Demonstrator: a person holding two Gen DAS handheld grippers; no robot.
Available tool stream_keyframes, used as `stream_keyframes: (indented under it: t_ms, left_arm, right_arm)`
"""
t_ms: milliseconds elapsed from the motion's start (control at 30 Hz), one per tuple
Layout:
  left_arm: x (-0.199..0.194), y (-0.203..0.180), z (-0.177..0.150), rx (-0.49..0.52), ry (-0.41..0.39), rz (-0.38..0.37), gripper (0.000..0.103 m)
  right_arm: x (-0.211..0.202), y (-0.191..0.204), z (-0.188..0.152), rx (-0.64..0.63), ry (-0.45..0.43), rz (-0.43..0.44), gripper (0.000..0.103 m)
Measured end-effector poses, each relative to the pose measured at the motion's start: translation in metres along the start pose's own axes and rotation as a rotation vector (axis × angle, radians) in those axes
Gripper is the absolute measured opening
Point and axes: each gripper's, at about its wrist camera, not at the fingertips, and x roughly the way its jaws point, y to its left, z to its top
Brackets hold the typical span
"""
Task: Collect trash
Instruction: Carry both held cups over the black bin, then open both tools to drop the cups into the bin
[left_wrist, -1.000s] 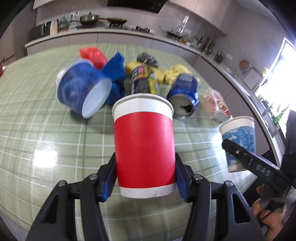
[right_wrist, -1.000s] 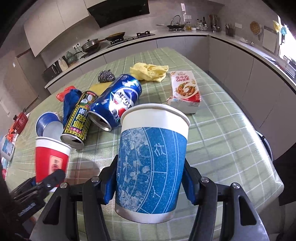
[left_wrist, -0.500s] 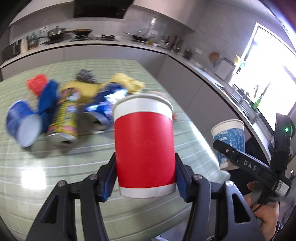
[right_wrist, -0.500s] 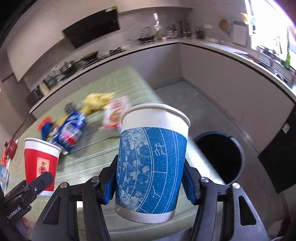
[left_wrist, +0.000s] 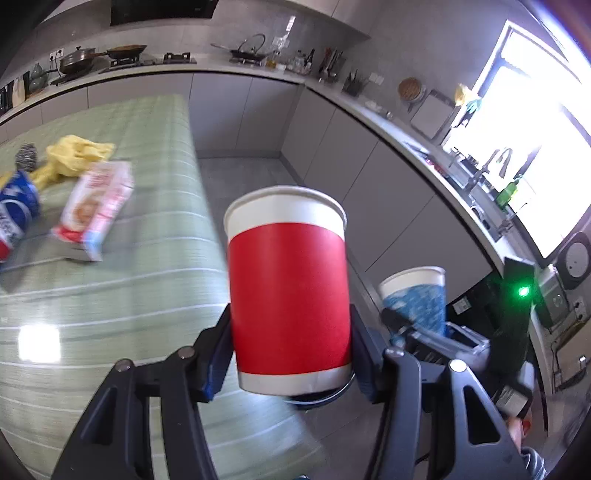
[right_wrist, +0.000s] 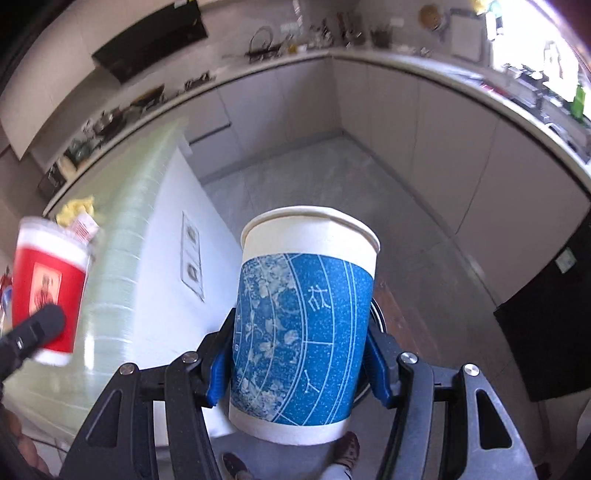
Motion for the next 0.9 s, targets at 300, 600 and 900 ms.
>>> stream_keyframes:
  t_ms: [300, 600, 900]
  left_arm:
    - [0.059, -0.028, -0.002, -0.011, 0.102, 0.1, 0.06]
    - [0.081, -0.038, 0.002, -0.005, 0.192, 0.179, 0.08]
    - [0.01, -0.021, 0.018, -0.068, 0.059, 0.161, 0.08]
  right_arm:
    - [0.08, -0.027, -0.007, -0.074, 0.173, 0.094, 0.064]
    - [0.09, -0.053, 0.003, -0.06, 0.166, 0.063, 0.078]
    - [0.03, -0.043, 0.036, -0.015, 0.012, 0.05, 0.078]
